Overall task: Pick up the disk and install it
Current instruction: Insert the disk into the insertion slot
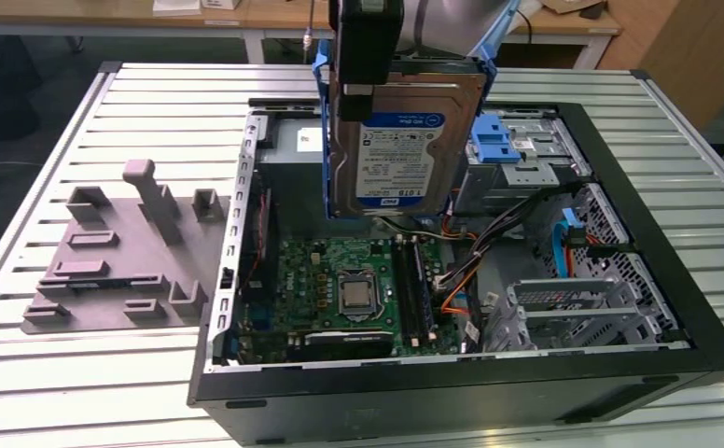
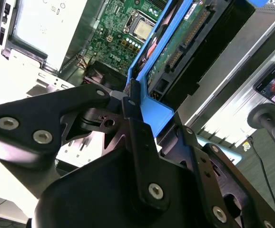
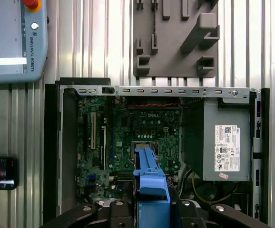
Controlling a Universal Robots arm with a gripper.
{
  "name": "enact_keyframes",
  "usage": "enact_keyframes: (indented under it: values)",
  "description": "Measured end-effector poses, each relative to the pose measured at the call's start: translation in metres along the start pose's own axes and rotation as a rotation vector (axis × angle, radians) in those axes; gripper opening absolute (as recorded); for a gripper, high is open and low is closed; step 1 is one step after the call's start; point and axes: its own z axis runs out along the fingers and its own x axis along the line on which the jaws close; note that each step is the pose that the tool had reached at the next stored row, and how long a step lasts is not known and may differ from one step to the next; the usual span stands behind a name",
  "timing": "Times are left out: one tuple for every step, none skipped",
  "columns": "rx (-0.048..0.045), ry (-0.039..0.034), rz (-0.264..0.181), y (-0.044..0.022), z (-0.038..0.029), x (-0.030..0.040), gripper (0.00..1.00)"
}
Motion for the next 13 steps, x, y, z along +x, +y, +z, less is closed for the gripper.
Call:
enact_keyframes:
  values:
    - [0.0000,0.0000,0.000,0.0000,0.0000,0.0000,0.36]
    - [0.0000,0.0000,0.000,0.0000,0.0000,0.0000,0.36]
    - [0.0000,0.0000,0.000,0.0000,0.0000,0.0009,0.36]
    - [0.0000,0.0000,0.000,0.0000,0.0000,0.0010,0.36]
    - [0.0000,0.0000,0.000,0.0000,0.0000,0.0012,0.36]
    - [0.0000,0.0000,0.000,0.0000,0.0000,0.0014,0.36]
    - [0.0000,0.0000,0.000,0.0000,0.0000,0.0015,0.36]
    - [0.0000,0.0000,0.000,0.0000,0.0000,0.0015,0.36]
    - [0.0000,0.0000,0.000,0.0000,0.0000,0.0017,0.36]
    - [0.0000,0.0000,0.000,0.0000,0.0000,0.0017,0.36]
    - [0.0000,0.0000,0.000,0.0000,0.0000,0.0019,0.36]
    - [0.0000,0.0000,0.000,0.0000,0.0000,0.0022,0.36]
    - [0.0000,0.0000,0.000,0.0000,0.0000,0.0023,0.36]
